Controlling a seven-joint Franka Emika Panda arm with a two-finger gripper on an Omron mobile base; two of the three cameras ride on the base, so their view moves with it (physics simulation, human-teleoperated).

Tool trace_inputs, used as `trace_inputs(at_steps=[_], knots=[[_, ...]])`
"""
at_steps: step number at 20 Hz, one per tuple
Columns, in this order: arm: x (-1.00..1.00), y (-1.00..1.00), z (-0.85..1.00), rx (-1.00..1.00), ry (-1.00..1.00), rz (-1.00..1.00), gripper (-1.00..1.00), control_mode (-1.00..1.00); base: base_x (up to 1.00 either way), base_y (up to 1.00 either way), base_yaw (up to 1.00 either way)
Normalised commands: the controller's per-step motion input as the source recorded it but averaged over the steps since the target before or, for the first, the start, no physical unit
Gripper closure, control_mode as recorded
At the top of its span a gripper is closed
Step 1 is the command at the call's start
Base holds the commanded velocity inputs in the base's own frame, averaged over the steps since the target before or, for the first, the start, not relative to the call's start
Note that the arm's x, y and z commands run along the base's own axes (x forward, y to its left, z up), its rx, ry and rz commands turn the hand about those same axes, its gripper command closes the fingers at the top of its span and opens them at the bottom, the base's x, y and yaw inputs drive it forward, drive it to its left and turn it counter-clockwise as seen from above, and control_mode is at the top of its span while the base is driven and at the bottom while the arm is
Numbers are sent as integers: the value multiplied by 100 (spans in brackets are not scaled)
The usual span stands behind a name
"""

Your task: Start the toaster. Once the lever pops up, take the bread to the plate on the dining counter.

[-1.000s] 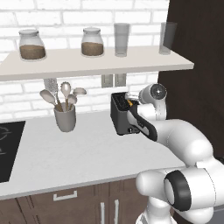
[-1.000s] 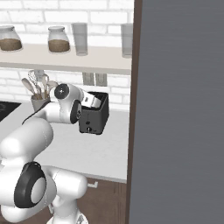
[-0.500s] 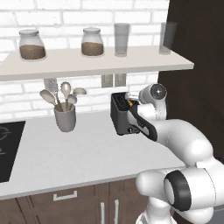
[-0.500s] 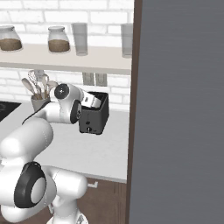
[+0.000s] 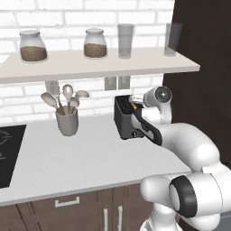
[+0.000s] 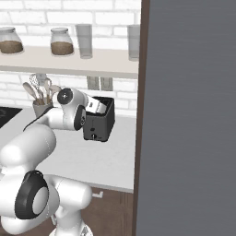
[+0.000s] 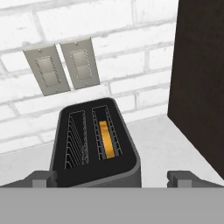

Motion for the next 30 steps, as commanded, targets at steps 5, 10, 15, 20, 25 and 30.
trace_inputs(at_steps=[5, 10, 15, 20, 25, 30], knots=[[0, 0, 0, 0, 0, 0, -100, -100, 0, 0, 0], [0, 0, 0, 0, 0, 0, -100, -100, 0, 0, 0], [0, 0, 0, 0, 0, 0, -100, -100, 0, 0, 0], [0, 0, 0, 0, 0, 0, -100, -100, 0, 0, 0], [0, 0, 0, 0, 0, 0, -100, -100, 0, 0, 0], [0, 0, 0, 0, 0, 0, -100, -100, 0, 0, 0]])
